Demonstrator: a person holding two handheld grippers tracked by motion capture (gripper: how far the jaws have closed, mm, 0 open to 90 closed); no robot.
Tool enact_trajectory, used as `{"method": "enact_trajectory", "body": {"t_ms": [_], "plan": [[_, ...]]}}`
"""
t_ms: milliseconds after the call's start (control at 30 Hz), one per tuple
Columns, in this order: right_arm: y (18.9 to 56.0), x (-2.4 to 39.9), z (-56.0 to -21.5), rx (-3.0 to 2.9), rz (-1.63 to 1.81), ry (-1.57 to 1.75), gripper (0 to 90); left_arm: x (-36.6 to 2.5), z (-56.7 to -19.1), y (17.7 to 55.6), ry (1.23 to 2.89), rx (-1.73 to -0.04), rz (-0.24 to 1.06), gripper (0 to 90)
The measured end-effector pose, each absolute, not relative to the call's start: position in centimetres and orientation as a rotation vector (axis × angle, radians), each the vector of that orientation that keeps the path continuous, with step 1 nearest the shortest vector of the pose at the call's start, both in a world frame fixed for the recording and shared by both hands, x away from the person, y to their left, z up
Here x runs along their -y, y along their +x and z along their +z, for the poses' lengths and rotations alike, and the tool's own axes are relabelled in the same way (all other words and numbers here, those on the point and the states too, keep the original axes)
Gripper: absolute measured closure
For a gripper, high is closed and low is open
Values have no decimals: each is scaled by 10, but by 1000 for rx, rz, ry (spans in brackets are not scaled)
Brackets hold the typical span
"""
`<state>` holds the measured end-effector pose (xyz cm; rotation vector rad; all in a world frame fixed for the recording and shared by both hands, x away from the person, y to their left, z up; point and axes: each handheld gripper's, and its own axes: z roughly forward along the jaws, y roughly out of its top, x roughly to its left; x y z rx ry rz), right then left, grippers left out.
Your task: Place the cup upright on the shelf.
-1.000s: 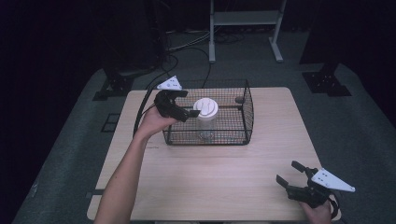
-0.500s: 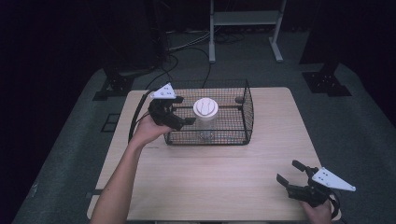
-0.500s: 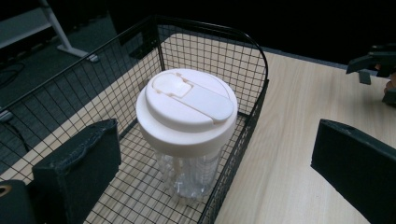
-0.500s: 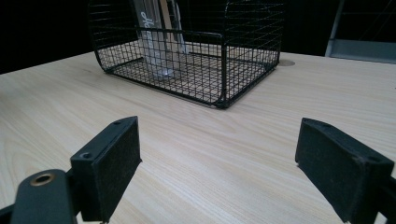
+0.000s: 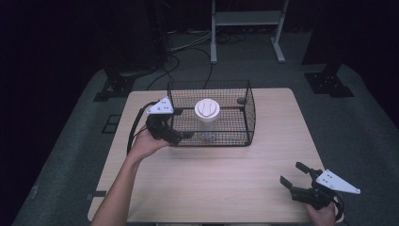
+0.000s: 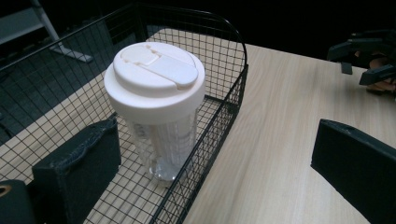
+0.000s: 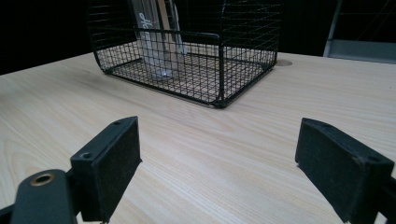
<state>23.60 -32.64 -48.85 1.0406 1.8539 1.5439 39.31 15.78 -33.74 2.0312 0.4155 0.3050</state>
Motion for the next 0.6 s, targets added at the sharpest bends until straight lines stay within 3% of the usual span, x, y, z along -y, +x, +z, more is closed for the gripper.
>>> {"method": "enact_trajectory", "body": {"t_ms": [600], "plan": [[235,327,-489,-1860,1536,1046,131,-176,-361,361,2012,-426,298,6]]}}
